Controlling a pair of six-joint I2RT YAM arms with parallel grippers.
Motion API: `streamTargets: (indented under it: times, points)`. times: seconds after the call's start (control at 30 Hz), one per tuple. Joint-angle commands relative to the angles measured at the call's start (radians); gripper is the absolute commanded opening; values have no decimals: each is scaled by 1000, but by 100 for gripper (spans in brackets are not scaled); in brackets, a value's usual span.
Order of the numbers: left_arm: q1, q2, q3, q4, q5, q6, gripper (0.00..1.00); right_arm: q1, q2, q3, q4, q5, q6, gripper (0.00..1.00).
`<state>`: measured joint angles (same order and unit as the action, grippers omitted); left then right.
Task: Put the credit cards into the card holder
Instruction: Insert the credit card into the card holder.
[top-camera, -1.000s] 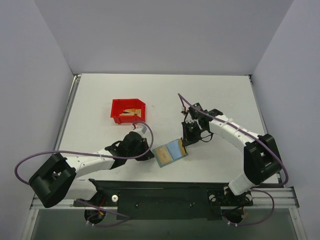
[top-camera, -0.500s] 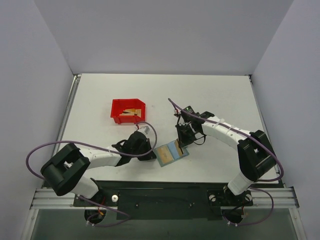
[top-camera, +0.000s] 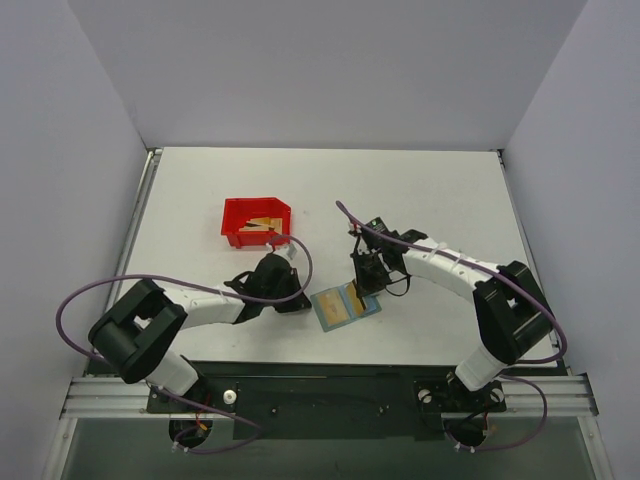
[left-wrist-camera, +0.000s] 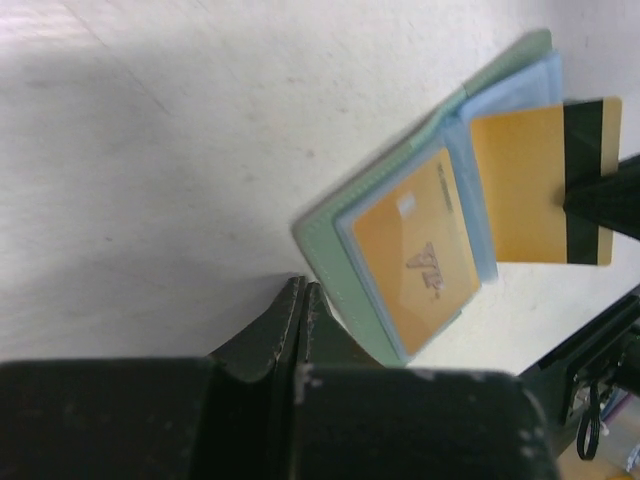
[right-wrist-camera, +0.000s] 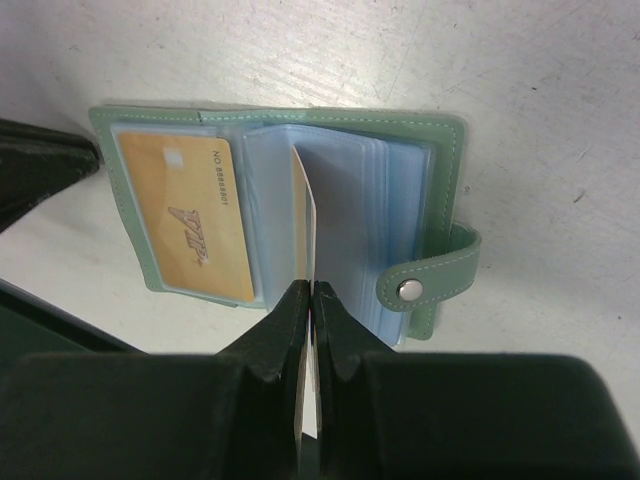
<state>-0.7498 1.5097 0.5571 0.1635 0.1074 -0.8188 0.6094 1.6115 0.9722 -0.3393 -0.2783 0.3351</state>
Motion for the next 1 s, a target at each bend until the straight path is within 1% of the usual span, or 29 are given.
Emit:
streamTargets:
  times: [0.0, 0.17, 0.3, 0.47, 0.63, 0.7, 0.8, 0.97]
  points:
    - [53, 15, 36, -90, -49, 64, 0, 26, 4, -49, 5, 16, 39, 0]
    - [86, 30, 66, -98, -35, 92, 0, 35, -7, -88, 57, -4, 105, 0]
    - [101, 44, 89, -104, -22, 104, 0, 46, -28, -134, 109, -1, 191, 0]
    - [101, -6, 110, -136, -35, 121, 0, 55, -58, -194, 184, -19, 304, 0]
    - [101, -91, 115, -162, -55, 142, 0, 61, -64, -216, 220, -21, 335, 0]
    - [95, -112, 107, -159, -35, 147, 0, 61, -64, -217, 223, -21, 337, 0]
    - [69, -143, 98, -98, 23, 156, 0, 61, -59, -219, 229, -30, 334, 0]
    - [-16, -108, 144, -47, 49, 176, 0, 61, -51, -225, 240, -38, 341, 0]
